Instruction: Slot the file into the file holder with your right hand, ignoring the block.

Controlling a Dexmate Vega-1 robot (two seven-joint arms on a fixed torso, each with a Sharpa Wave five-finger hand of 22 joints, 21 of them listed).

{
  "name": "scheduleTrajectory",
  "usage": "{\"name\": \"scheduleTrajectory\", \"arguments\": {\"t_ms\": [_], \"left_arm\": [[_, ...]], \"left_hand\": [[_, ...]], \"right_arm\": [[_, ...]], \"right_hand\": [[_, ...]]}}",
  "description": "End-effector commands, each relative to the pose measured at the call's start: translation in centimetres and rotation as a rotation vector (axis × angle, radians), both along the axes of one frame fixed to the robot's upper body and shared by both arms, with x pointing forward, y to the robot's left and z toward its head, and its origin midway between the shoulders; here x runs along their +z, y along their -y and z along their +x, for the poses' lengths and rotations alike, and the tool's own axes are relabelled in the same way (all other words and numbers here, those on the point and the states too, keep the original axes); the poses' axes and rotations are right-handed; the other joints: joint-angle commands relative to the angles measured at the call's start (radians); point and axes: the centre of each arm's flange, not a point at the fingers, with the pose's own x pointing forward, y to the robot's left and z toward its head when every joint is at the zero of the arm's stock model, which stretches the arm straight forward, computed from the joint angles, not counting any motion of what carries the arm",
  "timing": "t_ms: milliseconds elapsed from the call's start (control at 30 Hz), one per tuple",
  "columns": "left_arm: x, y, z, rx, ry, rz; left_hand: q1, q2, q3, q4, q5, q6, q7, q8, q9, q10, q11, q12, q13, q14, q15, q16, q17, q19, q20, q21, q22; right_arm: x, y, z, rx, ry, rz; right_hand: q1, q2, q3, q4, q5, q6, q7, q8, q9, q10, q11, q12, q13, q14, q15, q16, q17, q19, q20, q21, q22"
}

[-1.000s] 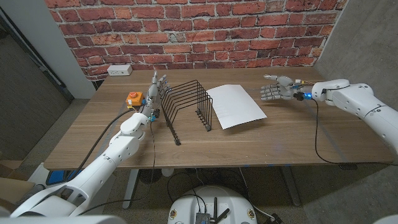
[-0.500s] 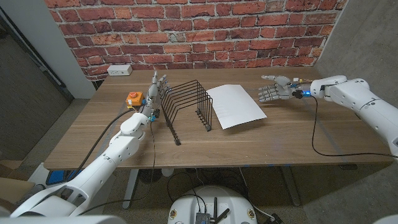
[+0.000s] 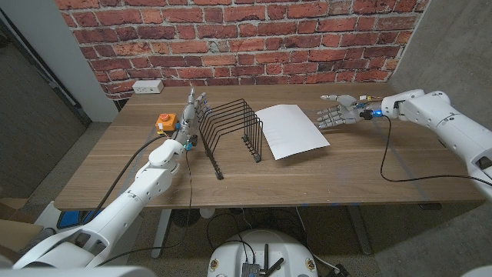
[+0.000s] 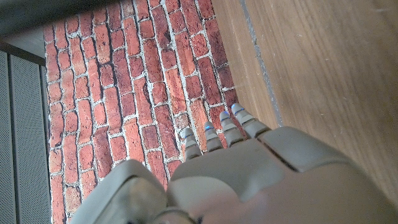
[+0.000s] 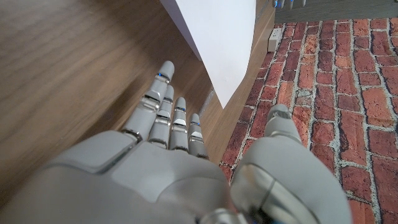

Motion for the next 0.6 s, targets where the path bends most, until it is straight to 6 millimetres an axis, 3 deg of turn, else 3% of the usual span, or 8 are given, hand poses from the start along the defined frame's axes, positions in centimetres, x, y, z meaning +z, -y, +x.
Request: {"name": "scheduleTrajectory", "arguments": {"t_ms": [33, 600], "left_arm": [[0.0, 0.0, 0.0, -0.001, 0.000, 0.001], [0.0, 0.0, 0.0, -0.001, 0.000, 0.001]], "left_hand": [[-0.006, 0.004, 0.002, 0.002, 0.007, -0.002, -0.005, 0.003, 0.004, 0.002, -0.011, 0.004, 0.005, 0.010, 0.002, 0.006, 0.002, 0.008, 0.000, 0.003, 0.005], [-0.006, 0.004, 0.003, 0.002, 0.007, -0.001, -0.005, 0.003, 0.005, -0.001, -0.009, 0.003, 0.005, 0.010, 0.002, 0.006, 0.002, 0.009, 0.000, 0.003, 0.005]], "right_arm": [[0.3, -0.3, 1.0, 0.047, -0.055, -0.015], [0.4, -1.0, 2.1, 0.077, -0.111, -0.051]], "right_hand": [[0.017, -0.002, 0.002, 0.003, 0.006, 0.000, 0.080, -0.002, 0.003, 0.004, 0.007, -0.003, 0.003, 0.010, -0.002, 0.004, 0.001, 0.013, -0.003, -0.005, 0.001], [0.052, -0.012, -0.002, 0.005, 0.015, 0.006, 0.081, -0.002, 0.005, 0.014, 0.006, -0.004, 0.004, 0.034, -0.004, 0.004, -0.010, 0.037, -0.026, -0.014, 0.001]]}}
